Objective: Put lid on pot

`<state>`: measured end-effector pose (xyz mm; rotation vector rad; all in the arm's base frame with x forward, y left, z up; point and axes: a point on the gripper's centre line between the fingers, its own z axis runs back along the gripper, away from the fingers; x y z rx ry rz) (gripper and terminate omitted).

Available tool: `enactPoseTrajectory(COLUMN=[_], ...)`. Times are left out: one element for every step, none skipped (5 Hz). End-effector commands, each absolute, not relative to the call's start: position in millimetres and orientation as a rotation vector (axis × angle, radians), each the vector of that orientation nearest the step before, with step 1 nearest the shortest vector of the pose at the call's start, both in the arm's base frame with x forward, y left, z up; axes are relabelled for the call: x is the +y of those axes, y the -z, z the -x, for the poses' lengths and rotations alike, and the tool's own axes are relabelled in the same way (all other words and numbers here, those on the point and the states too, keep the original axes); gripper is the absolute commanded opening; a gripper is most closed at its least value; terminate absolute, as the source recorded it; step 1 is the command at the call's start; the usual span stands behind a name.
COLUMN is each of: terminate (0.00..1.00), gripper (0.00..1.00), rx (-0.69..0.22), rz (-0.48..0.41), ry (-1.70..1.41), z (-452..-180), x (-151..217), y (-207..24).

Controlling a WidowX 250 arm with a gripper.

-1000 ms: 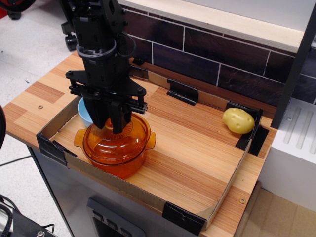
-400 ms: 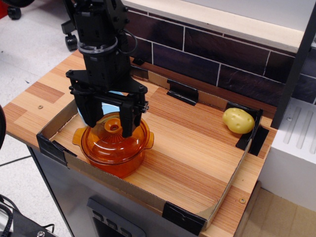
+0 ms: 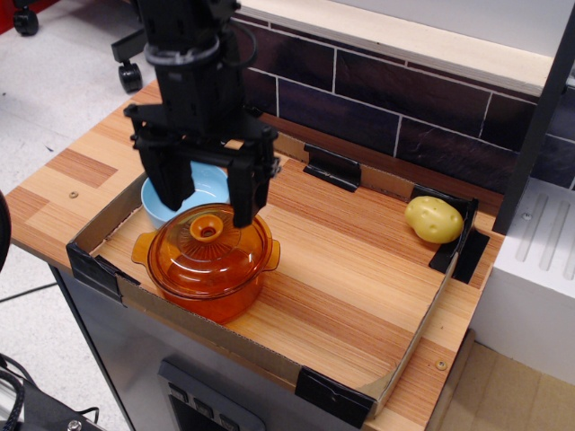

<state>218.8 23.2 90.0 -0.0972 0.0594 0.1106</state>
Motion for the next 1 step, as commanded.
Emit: enactPoseTrajectory(terminate=[1.00], gripper=[1.00], rx=[-0.001], rz=[0.077], ry=[-0.116], z=[-234.5], x=[32.3], y=[-114.9])
